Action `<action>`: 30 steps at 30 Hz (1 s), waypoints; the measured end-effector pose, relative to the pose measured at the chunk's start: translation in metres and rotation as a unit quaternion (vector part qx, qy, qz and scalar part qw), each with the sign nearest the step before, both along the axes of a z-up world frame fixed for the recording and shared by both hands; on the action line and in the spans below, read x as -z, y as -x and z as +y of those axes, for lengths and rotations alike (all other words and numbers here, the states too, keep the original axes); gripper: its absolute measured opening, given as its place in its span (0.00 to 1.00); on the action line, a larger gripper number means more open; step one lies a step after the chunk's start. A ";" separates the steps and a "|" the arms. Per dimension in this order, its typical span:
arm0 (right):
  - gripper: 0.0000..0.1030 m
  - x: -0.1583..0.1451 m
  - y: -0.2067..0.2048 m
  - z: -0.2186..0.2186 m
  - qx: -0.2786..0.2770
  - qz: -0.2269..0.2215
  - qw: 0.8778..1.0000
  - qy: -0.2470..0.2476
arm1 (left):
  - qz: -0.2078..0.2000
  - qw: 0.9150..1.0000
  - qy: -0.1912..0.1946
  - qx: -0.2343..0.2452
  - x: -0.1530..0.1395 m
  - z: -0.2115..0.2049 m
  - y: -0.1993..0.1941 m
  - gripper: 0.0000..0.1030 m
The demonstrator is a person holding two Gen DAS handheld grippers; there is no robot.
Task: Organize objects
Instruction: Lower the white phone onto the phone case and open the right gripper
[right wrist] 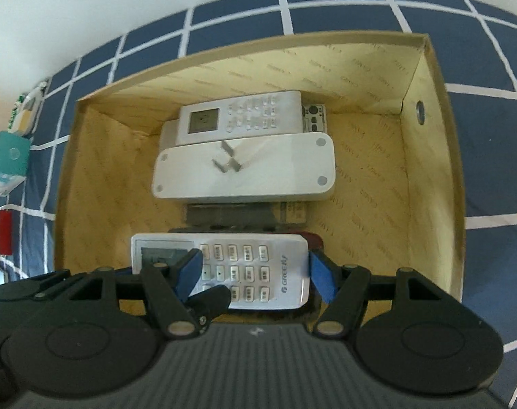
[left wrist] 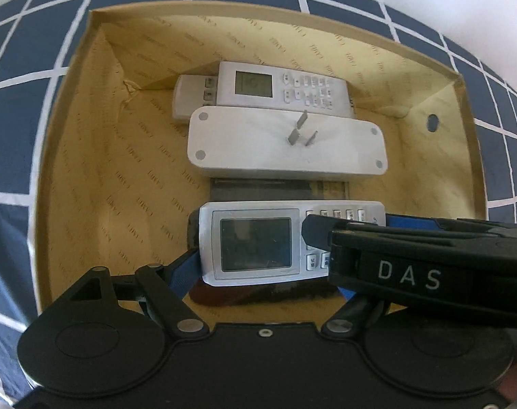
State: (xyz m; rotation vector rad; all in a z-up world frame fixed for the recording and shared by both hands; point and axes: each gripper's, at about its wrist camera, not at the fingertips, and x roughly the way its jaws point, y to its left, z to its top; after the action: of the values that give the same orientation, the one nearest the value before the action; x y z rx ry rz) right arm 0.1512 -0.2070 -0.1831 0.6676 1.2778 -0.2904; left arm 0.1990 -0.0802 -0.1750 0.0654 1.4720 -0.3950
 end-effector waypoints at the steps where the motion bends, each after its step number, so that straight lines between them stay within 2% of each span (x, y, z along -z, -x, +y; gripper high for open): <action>1: 0.66 0.004 -0.003 -0.002 0.001 0.003 1.000 -0.001 | 0.003 1.000 0.000 0.000 0.003 0.000 -0.003 0.77; 10: 0.66 0.026 -0.021 -0.010 0.004 0.023 1.000 -0.002 | 0.020 1.000 0.009 0.001 0.021 0.001 -0.019 0.78; 30: 0.66 0.029 -0.026 -0.017 0.013 0.032 0.999 -0.009 | 0.021 1.000 0.002 0.007 0.021 -0.006 -0.028 0.79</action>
State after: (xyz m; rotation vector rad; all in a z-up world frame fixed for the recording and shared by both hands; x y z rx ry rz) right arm 0.1775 -0.2243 -0.2126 0.6953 1.3359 -0.3242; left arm 0.2271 -0.0857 -0.1962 0.0651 1.5124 -0.4129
